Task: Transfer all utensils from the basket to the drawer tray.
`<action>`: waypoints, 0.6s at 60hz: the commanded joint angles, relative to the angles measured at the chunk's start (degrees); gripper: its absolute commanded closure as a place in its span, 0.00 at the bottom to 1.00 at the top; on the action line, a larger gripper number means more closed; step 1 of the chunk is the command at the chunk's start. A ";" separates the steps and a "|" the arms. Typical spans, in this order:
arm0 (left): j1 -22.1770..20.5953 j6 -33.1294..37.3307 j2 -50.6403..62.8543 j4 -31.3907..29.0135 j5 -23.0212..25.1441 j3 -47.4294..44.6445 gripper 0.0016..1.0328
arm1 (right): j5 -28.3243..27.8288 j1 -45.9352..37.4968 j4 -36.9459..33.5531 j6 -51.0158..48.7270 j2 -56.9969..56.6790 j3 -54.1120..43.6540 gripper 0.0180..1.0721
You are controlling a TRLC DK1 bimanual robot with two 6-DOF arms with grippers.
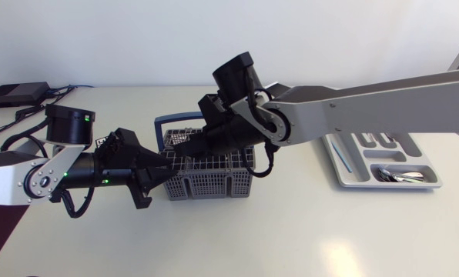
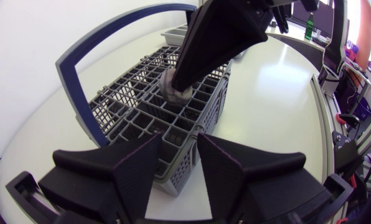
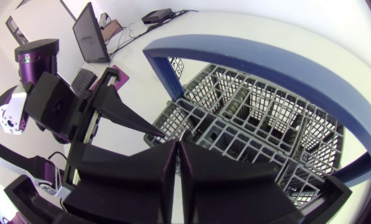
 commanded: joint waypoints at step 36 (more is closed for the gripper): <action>-0.78 -0.12 1.25 0.25 0.94 -1.56 0.58 | -11.80 -4.40 2.28 2.24 -12.97 -1.86 0.95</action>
